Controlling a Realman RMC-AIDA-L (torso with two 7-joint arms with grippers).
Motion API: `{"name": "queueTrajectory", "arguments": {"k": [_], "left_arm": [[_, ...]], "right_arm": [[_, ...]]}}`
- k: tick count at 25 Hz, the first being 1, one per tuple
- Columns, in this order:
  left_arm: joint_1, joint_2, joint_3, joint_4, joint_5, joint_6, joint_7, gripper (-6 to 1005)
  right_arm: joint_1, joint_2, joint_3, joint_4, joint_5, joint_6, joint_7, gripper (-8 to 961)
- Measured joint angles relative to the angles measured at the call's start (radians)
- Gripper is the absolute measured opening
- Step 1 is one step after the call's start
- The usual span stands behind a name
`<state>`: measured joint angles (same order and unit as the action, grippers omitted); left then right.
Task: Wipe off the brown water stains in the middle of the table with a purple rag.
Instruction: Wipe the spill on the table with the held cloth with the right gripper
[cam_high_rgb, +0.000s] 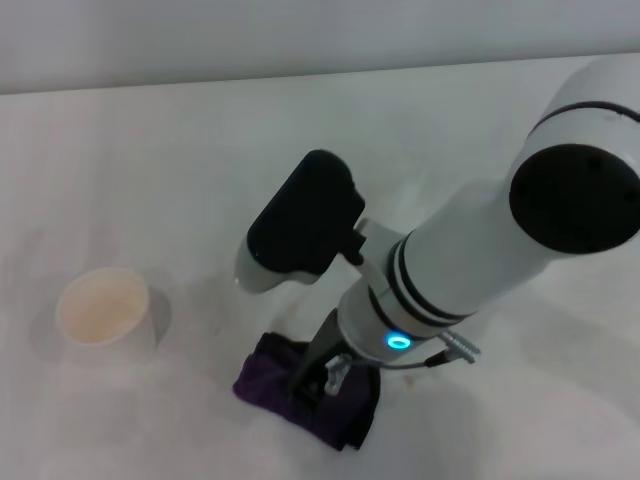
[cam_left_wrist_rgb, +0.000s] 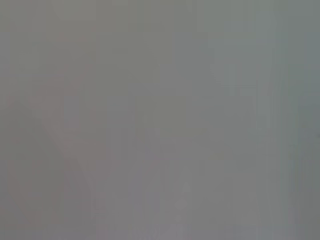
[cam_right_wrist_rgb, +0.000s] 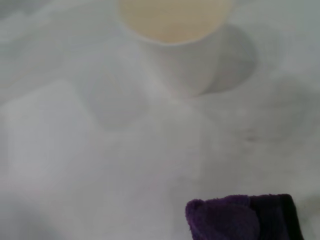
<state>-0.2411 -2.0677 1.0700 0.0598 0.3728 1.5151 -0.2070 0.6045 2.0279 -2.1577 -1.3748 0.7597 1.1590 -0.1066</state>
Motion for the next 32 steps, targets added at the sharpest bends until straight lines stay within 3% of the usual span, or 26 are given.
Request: {"name": "queueTrajectory", "arguments": {"k": [6, 12, 21, 32], "left_arm": [[-0.003, 0.0, 0.001, -0.002, 0.001, -0.004, 0.0, 884], [0.004, 0.0, -0.002, -0.001, 0.003, -0.015, 0.0, 884], [0.007, 0.0, -0.007, 0.0, -0.005, -0.016, 0.0, 883], [0.003, 0.0, -0.007, 0.0, -0.008, -0.024, 0.041, 883]], "right_arm": [[0.007, 0.0, -0.011, 0.005, 0.031, -0.008, -0.026, 58], [0.017, -0.003, 0.042, 0.039, 0.022, -0.028, -0.028, 58], [0.105, -0.003, 0.1, 0.2, 0.011, -0.097, -0.024, 59], [0.1, -0.009, 0.2, 0.217, -0.056, -0.109, -0.031, 60]]}}
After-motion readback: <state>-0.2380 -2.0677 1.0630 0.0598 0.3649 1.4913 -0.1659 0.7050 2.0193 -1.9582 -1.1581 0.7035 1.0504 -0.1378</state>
